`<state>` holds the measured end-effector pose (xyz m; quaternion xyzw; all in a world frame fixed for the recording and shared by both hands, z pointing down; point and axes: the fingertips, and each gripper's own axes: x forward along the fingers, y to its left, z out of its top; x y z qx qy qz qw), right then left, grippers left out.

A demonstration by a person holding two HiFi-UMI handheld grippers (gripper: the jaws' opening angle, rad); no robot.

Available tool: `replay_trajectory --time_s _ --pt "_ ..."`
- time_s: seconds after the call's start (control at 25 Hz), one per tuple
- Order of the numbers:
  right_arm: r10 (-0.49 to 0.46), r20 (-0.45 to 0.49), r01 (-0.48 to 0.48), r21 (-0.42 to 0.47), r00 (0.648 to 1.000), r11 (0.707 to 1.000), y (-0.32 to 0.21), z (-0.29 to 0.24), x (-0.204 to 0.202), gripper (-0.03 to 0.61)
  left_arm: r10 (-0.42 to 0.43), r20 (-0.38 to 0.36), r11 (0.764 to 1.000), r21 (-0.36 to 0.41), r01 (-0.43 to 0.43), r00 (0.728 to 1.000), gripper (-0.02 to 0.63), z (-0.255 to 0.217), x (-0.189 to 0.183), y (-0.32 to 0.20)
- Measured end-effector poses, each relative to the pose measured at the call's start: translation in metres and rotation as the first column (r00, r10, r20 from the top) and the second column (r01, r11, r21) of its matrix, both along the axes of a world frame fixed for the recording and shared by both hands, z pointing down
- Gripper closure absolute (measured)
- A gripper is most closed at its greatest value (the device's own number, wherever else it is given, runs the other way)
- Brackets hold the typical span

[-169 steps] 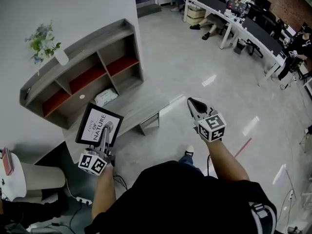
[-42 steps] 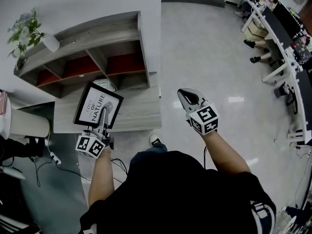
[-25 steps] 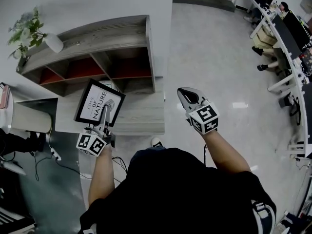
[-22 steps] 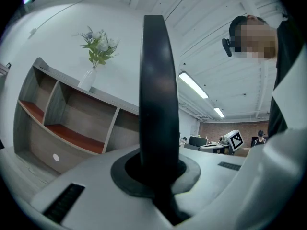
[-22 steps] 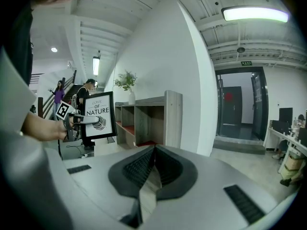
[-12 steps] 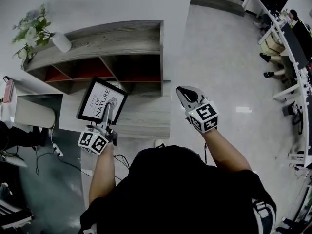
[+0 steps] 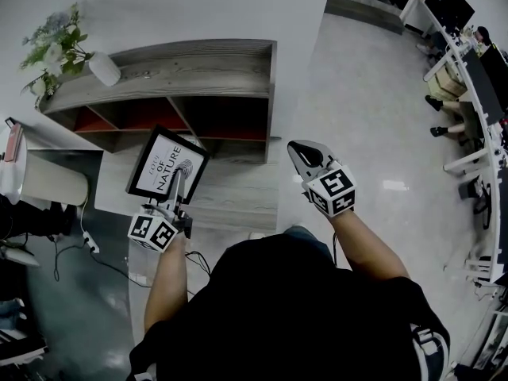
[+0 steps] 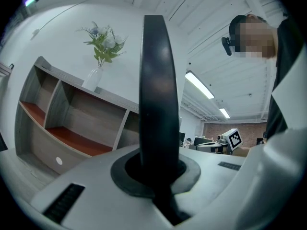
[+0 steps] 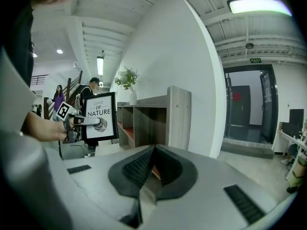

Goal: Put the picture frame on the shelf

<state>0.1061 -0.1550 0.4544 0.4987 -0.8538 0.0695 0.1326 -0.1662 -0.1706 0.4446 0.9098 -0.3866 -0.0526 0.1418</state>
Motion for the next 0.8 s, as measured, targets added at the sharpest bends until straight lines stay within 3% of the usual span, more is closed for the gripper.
replay_trajectory --time_s 0.8 --pt "-0.131 -0.032 0.13 -0.022 0.991 0.991 -0.036 0.009 0.018 0.565 -0.186 0.047 0.982 -0.013 0.186 0.981 0.586 0.025 0.006 -0.014"
